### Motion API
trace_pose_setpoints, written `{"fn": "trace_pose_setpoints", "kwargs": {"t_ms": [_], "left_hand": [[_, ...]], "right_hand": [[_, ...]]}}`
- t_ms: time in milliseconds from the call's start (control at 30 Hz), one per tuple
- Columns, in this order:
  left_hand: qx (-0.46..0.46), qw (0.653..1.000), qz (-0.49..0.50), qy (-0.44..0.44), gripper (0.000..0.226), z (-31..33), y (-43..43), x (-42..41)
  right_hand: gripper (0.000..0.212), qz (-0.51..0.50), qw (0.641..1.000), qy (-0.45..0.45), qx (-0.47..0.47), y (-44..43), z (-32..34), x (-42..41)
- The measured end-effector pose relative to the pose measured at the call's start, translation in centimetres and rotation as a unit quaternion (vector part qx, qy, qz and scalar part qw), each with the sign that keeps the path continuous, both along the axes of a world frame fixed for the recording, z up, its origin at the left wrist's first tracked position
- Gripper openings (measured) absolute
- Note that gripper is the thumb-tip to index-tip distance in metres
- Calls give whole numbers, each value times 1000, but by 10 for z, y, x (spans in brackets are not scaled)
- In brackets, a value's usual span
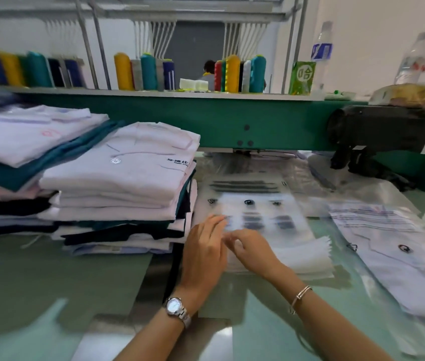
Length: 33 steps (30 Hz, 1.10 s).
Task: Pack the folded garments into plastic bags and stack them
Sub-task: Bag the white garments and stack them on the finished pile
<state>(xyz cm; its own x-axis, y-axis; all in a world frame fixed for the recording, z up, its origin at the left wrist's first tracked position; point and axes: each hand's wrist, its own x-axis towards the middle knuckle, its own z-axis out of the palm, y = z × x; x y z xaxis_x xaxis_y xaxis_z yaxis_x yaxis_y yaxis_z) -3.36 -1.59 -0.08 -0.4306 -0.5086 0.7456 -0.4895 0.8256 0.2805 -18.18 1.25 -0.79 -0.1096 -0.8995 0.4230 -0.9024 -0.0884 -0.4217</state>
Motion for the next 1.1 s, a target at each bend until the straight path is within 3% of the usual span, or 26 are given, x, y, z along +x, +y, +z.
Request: {"fn": "trace_pose_setpoints", "kwargs": {"t_ms": [267, 567, 867, 1100], "left_hand": [[26, 999, 12, -35, 43, -6, -21, 21], [11, 1000, 0, -8, 21, -4, -25, 28], [-2, 1000, 15, 16, 12, -4, -21, 29], [-8, 1000, 7, -2, 8, -5, -18, 30]], "right_hand": [[24, -26, 998, 0, -49, 8, -8, -2], [5, -39, 959, 166, -228, 11, -12, 1], [23, -3, 951, 177, -255, 9, -15, 18], [13, -12, 942, 173, -289, 10, -13, 21]]}}
